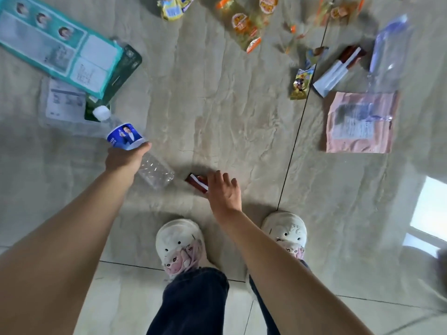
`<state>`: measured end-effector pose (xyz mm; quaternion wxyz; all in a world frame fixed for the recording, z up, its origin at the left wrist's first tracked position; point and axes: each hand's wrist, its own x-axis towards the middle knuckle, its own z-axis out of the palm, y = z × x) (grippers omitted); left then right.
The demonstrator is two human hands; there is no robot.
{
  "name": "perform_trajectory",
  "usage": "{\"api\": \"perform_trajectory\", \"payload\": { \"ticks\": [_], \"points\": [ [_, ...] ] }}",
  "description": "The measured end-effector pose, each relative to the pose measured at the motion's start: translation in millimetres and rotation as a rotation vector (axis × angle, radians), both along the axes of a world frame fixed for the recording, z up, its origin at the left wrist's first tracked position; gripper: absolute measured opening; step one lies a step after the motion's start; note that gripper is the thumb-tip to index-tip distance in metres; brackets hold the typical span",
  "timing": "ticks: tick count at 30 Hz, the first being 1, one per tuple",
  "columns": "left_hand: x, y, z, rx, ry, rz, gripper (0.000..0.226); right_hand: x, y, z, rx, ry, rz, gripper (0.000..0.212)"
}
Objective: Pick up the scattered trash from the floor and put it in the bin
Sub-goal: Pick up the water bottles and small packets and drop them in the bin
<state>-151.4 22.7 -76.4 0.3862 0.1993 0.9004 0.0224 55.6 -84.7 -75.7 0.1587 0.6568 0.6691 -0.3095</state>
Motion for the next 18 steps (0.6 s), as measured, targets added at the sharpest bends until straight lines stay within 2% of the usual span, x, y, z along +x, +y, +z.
{"api": "perform_trajectory", "payload": {
  "ticks": [3, 7, 14, 16, 18],
  "points": [
    [2, -7, 11, -0.030, -0.012, -0.059, 0.075, 18, 1, 12, 0.000, 0.100, -0.125, 0.029],
    [35, -8, 50, 0.006, -0.038, -0.088, 0.055, 85, 20, 48, -0.029, 0.177, -0.510, 0.036],
    [143, 30, 106, 0.029, -0.223, -0.216, 0.048, 226, 64, 104, 0.075, 0.213, -1.114, 0.037],
    [179, 43, 116, 0.029, -0.260, -0.263, 0.051, 258, 80, 118, 0.065, 0.215, -1.231, 0.039],
    [216, 58, 121, 0.031, -0.282, -0.317, 0.056, 284, 97, 129, 0.070, 0.189, -1.252, 0.042]
  ]
}}
